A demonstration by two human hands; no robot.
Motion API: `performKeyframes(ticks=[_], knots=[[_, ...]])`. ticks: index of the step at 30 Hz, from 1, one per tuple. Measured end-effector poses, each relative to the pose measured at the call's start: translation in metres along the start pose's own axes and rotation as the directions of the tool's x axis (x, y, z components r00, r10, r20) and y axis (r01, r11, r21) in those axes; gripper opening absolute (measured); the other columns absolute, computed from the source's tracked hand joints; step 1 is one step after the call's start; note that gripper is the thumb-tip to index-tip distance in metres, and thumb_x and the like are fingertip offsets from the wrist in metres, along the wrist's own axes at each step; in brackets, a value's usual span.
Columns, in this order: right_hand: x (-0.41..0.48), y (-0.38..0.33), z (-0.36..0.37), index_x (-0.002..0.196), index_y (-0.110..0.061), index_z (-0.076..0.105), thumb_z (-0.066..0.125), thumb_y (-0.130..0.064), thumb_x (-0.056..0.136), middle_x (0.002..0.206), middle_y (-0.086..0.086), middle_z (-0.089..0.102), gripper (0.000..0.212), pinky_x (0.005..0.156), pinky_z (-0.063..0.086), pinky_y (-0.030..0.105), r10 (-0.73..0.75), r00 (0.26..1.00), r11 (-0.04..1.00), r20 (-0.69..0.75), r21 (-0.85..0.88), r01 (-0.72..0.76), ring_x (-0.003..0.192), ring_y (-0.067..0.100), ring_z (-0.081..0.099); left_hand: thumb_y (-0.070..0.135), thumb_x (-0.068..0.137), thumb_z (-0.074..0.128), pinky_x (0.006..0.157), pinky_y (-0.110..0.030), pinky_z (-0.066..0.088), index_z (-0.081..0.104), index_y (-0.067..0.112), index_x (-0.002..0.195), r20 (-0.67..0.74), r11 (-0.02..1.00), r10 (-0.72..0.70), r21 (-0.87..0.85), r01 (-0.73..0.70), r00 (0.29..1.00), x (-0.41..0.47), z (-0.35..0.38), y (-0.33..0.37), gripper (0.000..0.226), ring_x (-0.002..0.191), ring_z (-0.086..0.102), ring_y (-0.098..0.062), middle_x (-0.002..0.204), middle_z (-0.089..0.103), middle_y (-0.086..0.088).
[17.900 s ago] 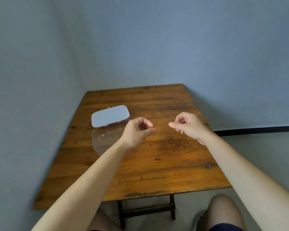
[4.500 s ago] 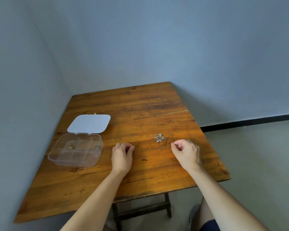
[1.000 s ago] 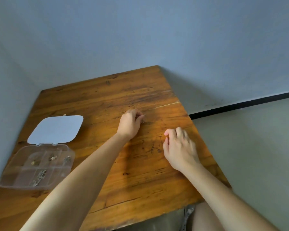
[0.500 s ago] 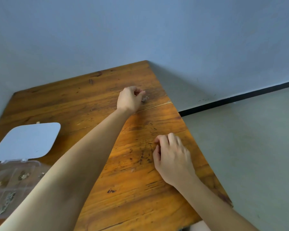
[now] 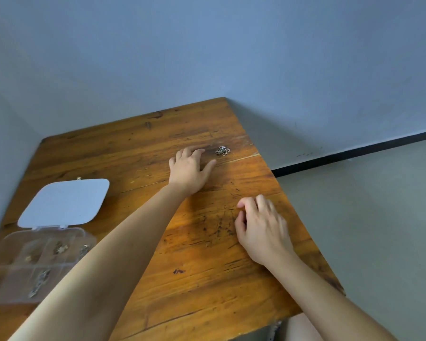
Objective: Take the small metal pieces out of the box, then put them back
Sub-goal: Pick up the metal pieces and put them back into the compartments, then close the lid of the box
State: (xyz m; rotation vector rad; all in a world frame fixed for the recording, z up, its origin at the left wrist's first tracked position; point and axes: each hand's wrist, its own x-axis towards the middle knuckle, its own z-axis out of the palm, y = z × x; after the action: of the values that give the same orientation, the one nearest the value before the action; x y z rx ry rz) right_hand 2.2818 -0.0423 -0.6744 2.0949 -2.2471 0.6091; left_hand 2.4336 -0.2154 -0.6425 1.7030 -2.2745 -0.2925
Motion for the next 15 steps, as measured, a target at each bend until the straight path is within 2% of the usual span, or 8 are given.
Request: performKeyframes(ticks=[3, 4, 6, 8, 11, 15], knots=[[-0.007, -0.023, -0.009, 0.110, -0.023, 0.058, 0.053, -0.030, 0.093, 0.099, 0.000, 0.054, 0.019, 0.057, 0.037, 0.023, -0.050, 0.999, 0.999, 0.002, -0.003, 0.050, 0.086, 0.017, 0.056, 0.065, 0.096, 0.037, 0.120, -0.053, 0.012, 0.041, 0.027, 0.149, -0.097, 0.999, -0.030, 0.035, 0.033, 0.995, -0.042, -0.042, -0.029, 0.065, 0.151, 0.019, -0.028, 0.163, 0.027, -0.007], [-0.005, -0.020, -0.008, 0.109, -0.021, 0.059, 0.054, -0.029, 0.093, 0.098, 0.001, 0.055, 0.019, 0.057, 0.038, 0.024, -0.037, 0.999, 0.999, 0.014, -0.017, 0.038, 0.086, 0.018, 0.057, 0.068, 0.096, 0.033, 0.121, -0.053, 0.007, 0.035, 0.030, 0.152, -0.089, 0.999, -0.028, 0.037, 0.031, 0.996, -0.048, -0.048, -0.032, 0.068, 0.153, 0.012, -0.027, 0.166, 0.019, -0.006], [0.002, -0.013, -0.003, 0.112, -0.019, 0.060, 0.054, -0.027, 0.093, 0.101, 0.004, 0.056, 0.022, 0.059, 0.043, 0.027, 0.049, 0.998, 0.998, 0.026, -0.042, -0.048, 0.090, 0.022, 0.058, 0.074, 0.093, 0.026, 0.121, -0.053, -0.001, 0.021, 0.035, 0.156, -0.047, 0.998, -0.016, 0.063, 0.019, 0.999, -0.061, -0.053, -0.039, 0.075, 0.155, -0.001, -0.025, 0.169, 0.003, -0.004], [0.009, -0.016, -0.004, 0.127, -0.017, 0.057, 0.052, -0.025, 0.096, 0.115, 0.009, 0.055, 0.033, 0.071, 0.050, 0.033, 0.158, 0.984, 0.987, 0.079, -0.029, -0.156, 0.103, 0.026, 0.057, 0.078, 0.089, 0.020, 0.121, -0.052, -0.006, 0.010, 0.039, 0.158, -0.049, 0.995, -0.011, 0.098, 0.016, 0.999, -0.078, -0.060, -0.050, 0.079, 0.155, -0.008, -0.025, 0.168, -0.007, -0.003], [0.016, -0.058, -0.005, 0.148, -0.018, 0.041, 0.051, -0.023, 0.099, 0.141, 0.013, 0.046, 0.050, 0.086, 0.052, 0.036, 0.174, 0.973, 0.980, 0.152, 0.073, -0.186, 0.125, 0.028, 0.048, 0.079, 0.088, 0.018, 0.120, -0.053, -0.007, 0.004, 0.040, 0.158, -0.101, 0.988, -0.082, 0.124, 0.094, 0.991, -0.116, -0.089, -0.090, 0.081, 0.154, -0.012, -0.024, 0.168, -0.011, -0.002], [0.012, -0.128, 0.000, 0.154, -0.021, 0.029, 0.045, -0.023, 0.104, 0.154, 0.010, 0.031, 0.053, 0.095, 0.047, 0.034, 0.119, 0.958, 0.924, 0.262, 0.324, -0.204, 0.135, 0.028, 0.042, 0.076, 0.091, 0.021, 0.121, -0.055, -0.005, 0.003, 0.037, 0.158, -0.107, 0.970, -0.198, 0.119, 0.210, 0.974, -0.166, -0.118, -0.142, 0.080, 0.154, -0.013, -0.025, 0.168, -0.011, -0.004]])
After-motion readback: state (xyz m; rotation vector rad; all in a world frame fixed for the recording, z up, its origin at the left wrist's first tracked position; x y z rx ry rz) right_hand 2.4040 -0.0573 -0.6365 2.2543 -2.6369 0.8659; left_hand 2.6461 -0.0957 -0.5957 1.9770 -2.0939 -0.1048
